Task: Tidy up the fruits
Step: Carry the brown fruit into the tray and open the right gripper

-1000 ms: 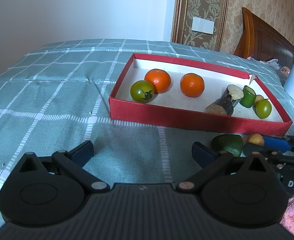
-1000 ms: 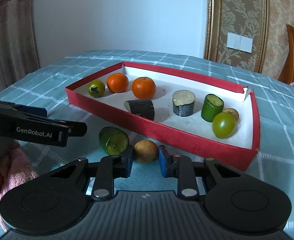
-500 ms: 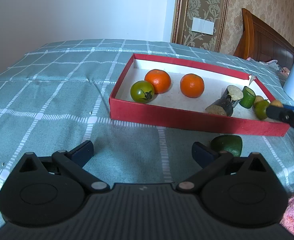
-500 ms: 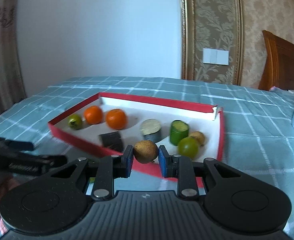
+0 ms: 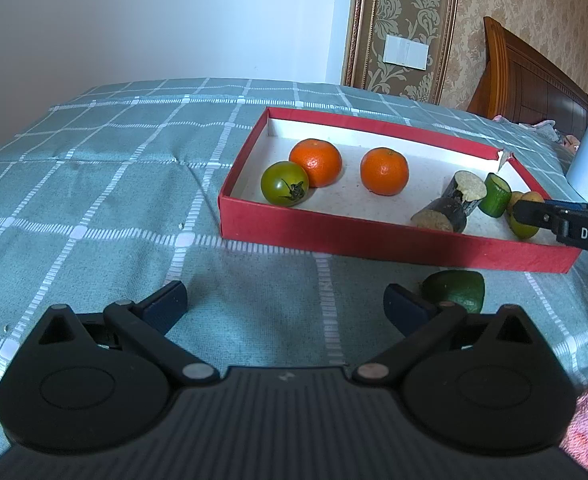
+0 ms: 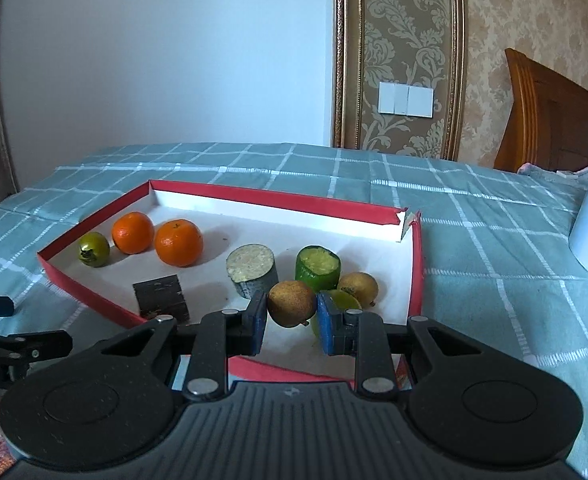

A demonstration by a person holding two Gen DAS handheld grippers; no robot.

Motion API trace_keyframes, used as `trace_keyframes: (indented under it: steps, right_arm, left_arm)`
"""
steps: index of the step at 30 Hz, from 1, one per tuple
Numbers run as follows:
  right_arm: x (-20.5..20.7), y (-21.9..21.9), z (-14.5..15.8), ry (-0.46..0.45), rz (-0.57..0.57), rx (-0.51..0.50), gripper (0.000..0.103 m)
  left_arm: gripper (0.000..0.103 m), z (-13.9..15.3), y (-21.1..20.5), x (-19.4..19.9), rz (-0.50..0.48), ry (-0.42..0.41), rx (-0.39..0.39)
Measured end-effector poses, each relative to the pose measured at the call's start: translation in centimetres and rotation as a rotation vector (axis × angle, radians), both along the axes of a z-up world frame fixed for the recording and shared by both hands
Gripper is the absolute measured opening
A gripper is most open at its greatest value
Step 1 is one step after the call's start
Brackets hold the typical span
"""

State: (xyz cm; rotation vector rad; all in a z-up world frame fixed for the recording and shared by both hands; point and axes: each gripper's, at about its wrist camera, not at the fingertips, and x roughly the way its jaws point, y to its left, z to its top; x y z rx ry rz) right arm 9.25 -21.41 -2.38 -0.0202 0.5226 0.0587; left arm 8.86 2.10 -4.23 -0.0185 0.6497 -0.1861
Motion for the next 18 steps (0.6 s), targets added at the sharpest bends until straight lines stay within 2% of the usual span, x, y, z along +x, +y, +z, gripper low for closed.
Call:
trace_keyframes:
  steps: [11,18]
  right_arm:
    - [0.35,0.26,0.07,0.002,0.006,-0.007,0.026]
    - [-0.45,-0.13,0.21,-0.005,0.021,0.026,0.026]
  left_arm:
    - [0.103,-0.02,0.03,0.02,0.0,0.0,-0.001]
    - [0.103,0.01,0.03,0.0,0.0,-0.001,-0.006]
